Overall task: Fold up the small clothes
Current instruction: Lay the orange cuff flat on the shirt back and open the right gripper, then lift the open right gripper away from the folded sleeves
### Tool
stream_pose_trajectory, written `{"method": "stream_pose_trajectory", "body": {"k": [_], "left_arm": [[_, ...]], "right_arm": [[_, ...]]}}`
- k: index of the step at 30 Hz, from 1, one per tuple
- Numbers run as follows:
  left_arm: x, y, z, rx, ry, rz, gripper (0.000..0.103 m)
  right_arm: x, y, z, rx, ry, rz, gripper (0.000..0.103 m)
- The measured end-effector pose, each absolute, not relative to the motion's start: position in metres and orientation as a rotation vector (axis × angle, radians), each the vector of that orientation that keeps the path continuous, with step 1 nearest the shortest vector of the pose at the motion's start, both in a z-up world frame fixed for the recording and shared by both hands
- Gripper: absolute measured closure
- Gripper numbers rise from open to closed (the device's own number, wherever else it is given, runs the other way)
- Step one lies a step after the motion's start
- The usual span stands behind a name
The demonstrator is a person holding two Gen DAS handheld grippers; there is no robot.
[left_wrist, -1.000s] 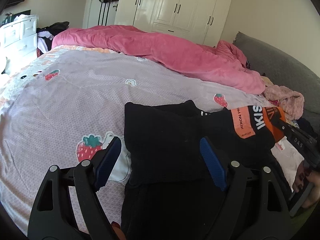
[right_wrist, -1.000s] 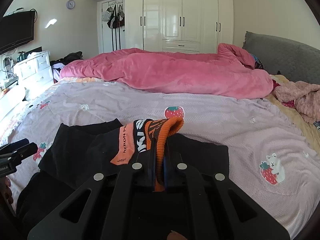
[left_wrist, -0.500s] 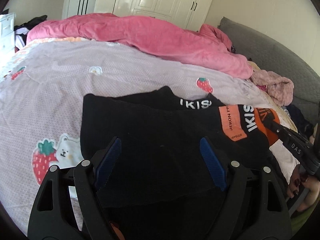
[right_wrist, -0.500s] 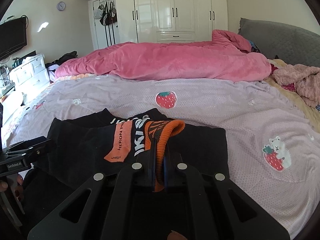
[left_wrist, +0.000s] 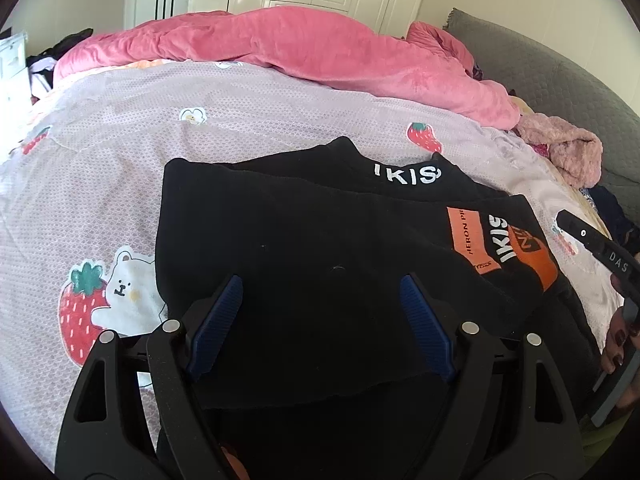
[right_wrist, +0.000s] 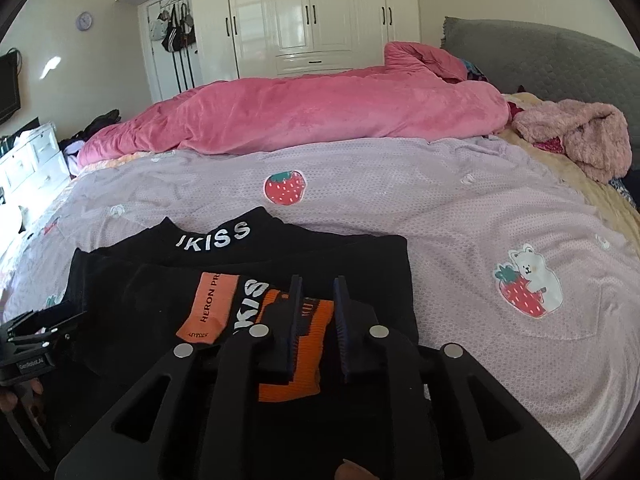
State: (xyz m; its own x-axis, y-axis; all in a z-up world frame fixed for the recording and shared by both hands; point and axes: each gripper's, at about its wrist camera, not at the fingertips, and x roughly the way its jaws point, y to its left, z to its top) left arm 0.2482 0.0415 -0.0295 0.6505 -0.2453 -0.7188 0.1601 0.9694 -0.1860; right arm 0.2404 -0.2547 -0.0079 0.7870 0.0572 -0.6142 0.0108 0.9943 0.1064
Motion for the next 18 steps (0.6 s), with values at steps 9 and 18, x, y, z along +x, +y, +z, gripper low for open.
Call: {"method": "stream_pose_trajectory", "body": {"k": [9, 18], "left_arm": [[0.246, 0.034, -0.031, -0.042, 0.838, -0.201, 0.03], [0.248, 0.032, -0.038, -0.011, 0.879, -0.198, 0.029]], "right_arm": [[0.235, -0.199, -0.017, 0.0, 0.708, 0.204, 0.06], [0.254, -0.197, -0.051, -0.05, 0.867, 0.135, 0.051]]}}
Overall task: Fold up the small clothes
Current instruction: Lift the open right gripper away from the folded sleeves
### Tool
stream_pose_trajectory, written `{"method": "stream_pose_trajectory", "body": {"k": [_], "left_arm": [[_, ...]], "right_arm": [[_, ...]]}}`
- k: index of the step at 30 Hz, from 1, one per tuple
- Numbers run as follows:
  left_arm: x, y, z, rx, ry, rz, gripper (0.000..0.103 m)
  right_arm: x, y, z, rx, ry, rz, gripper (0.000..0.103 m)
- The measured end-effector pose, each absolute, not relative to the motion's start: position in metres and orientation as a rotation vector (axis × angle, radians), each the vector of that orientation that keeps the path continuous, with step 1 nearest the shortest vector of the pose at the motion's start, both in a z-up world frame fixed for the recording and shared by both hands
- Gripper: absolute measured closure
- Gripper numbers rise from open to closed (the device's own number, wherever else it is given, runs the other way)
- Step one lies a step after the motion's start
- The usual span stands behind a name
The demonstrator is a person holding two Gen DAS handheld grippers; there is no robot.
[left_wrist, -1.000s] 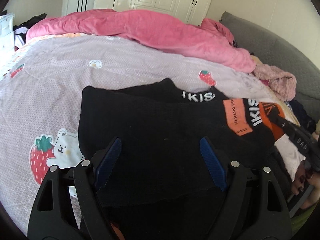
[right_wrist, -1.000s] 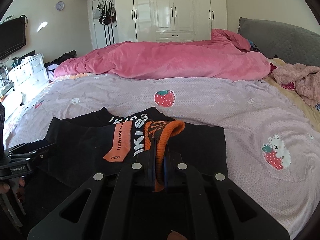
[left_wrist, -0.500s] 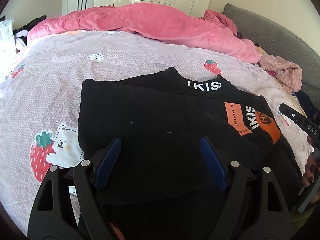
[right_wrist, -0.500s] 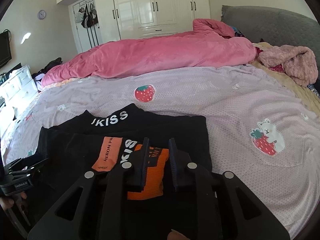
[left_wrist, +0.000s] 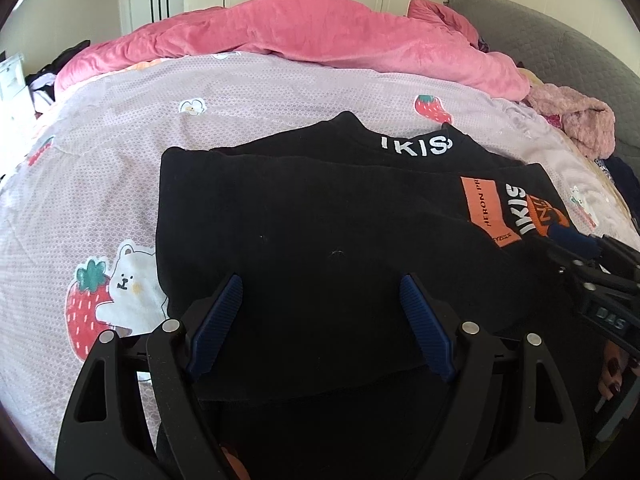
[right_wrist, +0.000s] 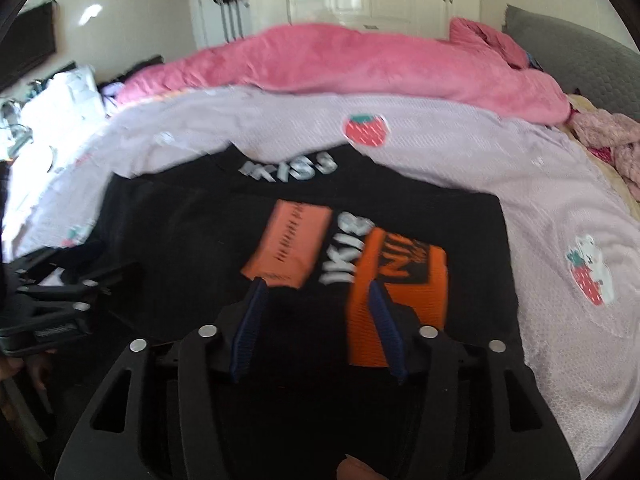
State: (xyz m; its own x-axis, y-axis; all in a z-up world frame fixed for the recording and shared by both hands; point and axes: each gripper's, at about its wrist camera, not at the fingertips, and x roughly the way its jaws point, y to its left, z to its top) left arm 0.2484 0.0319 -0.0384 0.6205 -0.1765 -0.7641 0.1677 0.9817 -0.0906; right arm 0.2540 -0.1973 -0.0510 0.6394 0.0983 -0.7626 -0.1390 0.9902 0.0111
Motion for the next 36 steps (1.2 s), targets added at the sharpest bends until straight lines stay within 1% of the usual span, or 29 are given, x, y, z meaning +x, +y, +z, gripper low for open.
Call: {"method": "stream_pose_trajectory", "body": {"k": [4, 10, 18, 23, 27, 33, 36], "left_arm": [[0.249, 0.032, -0.039, -0.012, 0.883, -0.206, 0.029], [0.248, 0.033, -0.039, -0.019, 0.881, -0.208, 0.029], [0.225, 0.038, -0.025, -0.011, 0.855, -0.221, 0.029], [0.212, 0.032, -0.033, 0.102, 0.882, -0.197, 0.029], [0.211, 0.03, -0.034, 0.12, 0.878, -0.189, 0.029], [0.209, 0.033, -0.031, 0.099, 0.869, -0.193, 0.029], [0.206, 0.037, -0.025, 0.078, 0.854, -0.191, 0.029]], "right_arm": [[0.258, -0.21, -0.058, -0.019, 0.899, 0.14, 0.051], [0.253, -0.208, -0.057, -0.028, 0.882, 0.145, 0.049], [0.225, -0.19, -0.026, -0.052, 0.742, 0.29, 0.049], [0.224, -0.172, -0.037, -0.099, 0.783, 0.331, 0.049], [0.234, -0.174, -0.053, -0.071, 0.872, 0.32, 0.049], [0.23, -0.178, -0.049, -0.034, 0.857, 0.332, 0.049], [0.227, -0.182, -0.041, -0.006, 0.837, 0.342, 0.046]]}}
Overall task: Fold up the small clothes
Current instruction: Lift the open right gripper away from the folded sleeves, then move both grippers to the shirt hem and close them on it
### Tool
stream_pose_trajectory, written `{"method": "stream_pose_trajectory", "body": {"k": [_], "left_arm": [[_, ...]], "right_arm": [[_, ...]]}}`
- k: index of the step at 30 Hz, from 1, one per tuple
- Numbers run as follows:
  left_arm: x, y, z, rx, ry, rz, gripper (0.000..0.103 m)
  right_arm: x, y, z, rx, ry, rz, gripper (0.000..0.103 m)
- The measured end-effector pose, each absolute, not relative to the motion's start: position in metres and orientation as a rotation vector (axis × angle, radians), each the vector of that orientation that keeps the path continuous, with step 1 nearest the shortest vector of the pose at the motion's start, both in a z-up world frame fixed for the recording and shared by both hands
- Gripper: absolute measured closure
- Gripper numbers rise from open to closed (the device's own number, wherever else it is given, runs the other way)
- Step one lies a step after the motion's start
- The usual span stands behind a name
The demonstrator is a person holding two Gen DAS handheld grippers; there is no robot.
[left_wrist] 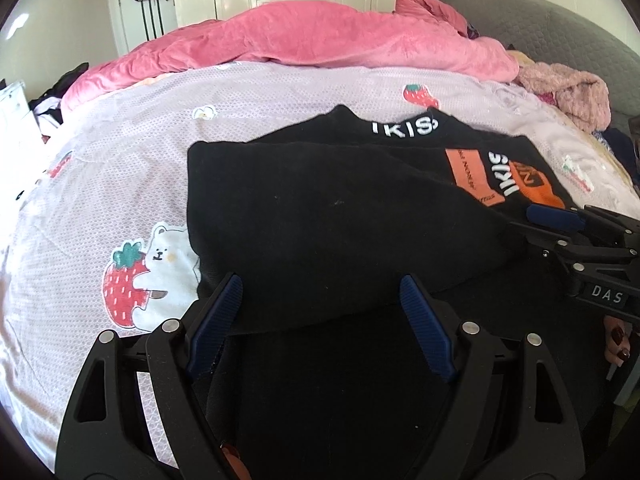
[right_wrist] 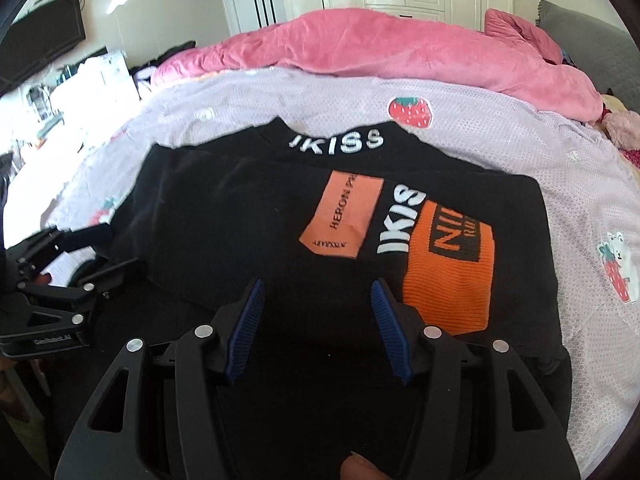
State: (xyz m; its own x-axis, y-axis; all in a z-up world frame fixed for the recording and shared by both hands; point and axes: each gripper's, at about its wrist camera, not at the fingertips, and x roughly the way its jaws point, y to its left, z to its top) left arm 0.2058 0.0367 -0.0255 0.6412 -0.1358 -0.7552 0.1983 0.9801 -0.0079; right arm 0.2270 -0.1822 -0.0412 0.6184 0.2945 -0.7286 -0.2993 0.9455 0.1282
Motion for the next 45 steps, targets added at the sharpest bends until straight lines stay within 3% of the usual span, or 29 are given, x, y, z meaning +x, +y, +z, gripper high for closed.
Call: {"method": "stream_pose_trajectory", "body": {"k": [12, 15, 31, 32, 34, 35, 36, 45], "left_arm": [[0.198, 0.051, -0.008, 0.032, 0.81, -0.171, 0.029], [0.199, 0.052, -0.006, 0.029, 0.803, -0.165, 0.02], [0.191, 0.062, 0.007, 0.01, 0.762, -0.12, 0.016], [0.19, 0.062, 0.008, 0.01, 0.759, -0.117, 0.009], [0.187, 0.063, 0.011, 0.014, 0.748, -0.11, 0.009], [0.185, 0.064, 0.013, 0.017, 0.743, -0.105, 0.009], [0.184, 0.064, 0.014, 0.018, 0.739, -0.1, 0.009], [0.165, 0.072, 0.024, -0.006, 0.708, -0.076, 0.009]], "right_arm": [[0.221, -0.19, -0.026, 0.025, 0.79, 0.326, 0.031], [0.219, -0.191, -0.022, 0.027, 0.772, 0.318, 0.024], [0.209, -0.197, -0.004, 0.04, 0.719, 0.301, 0.023], [0.208, -0.198, -0.003, 0.042, 0.718, 0.3, 0.023], [0.206, -0.201, -0.002, 0.049, 0.715, 0.294, 0.023], [0.205, -0.202, -0.002, 0.053, 0.714, 0.292, 0.021], [0.203, -0.204, -0.001, 0.059, 0.71, 0.286, 0.009], [0.187, -0.225, 0.009, 0.094, 0.673, 0.262, 0.008]]}}
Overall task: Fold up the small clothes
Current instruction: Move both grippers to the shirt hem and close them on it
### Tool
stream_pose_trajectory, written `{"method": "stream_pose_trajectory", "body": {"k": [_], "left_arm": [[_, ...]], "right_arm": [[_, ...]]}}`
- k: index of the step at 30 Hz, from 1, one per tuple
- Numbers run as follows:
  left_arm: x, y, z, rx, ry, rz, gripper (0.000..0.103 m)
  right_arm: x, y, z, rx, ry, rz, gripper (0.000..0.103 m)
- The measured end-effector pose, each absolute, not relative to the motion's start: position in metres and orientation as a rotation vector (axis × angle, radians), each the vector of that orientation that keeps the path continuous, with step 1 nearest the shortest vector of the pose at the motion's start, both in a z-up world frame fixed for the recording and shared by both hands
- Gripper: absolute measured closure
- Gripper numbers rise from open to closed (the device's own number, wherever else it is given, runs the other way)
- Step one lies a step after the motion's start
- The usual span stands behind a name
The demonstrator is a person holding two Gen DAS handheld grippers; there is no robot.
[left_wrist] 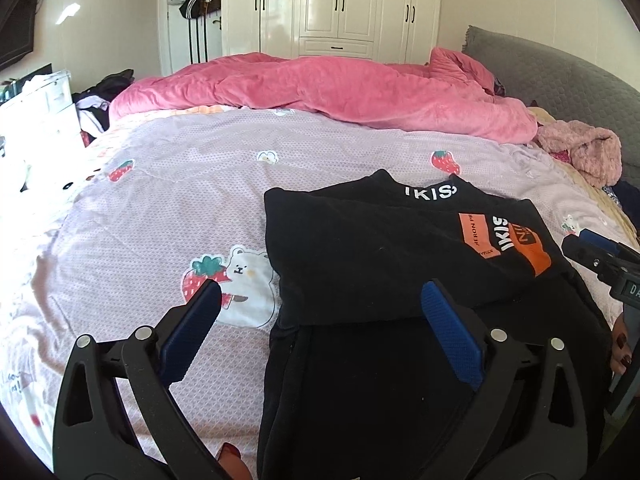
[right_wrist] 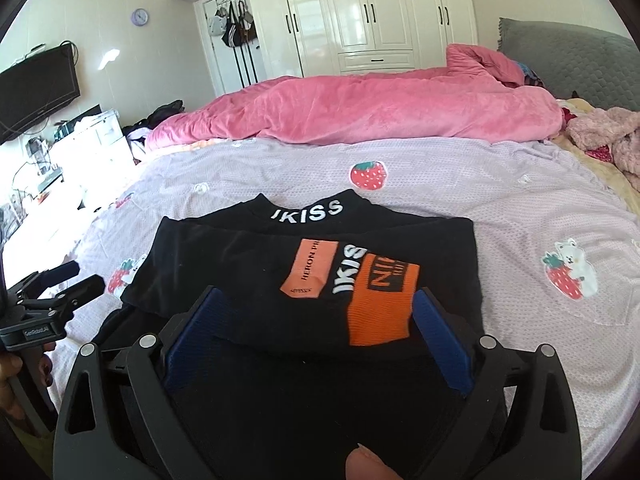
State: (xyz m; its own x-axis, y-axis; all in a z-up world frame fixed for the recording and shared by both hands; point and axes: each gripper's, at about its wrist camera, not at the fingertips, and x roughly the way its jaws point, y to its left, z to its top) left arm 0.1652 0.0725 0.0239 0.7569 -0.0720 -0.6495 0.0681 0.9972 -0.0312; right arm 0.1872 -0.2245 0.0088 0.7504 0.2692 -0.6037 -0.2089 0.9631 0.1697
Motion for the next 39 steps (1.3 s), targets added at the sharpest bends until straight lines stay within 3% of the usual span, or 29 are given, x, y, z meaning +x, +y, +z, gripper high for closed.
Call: {"method": "stream_pose_trajectory", "body": {"k": [39], "left_arm": [[0.077, 0.126, 0.016, -0.049, 0.789, 0.03, 0.009]], "right_arm": [[0.091, -0.296, -0.012, 0.13, 0.818, 0.18, 0.007]]}}
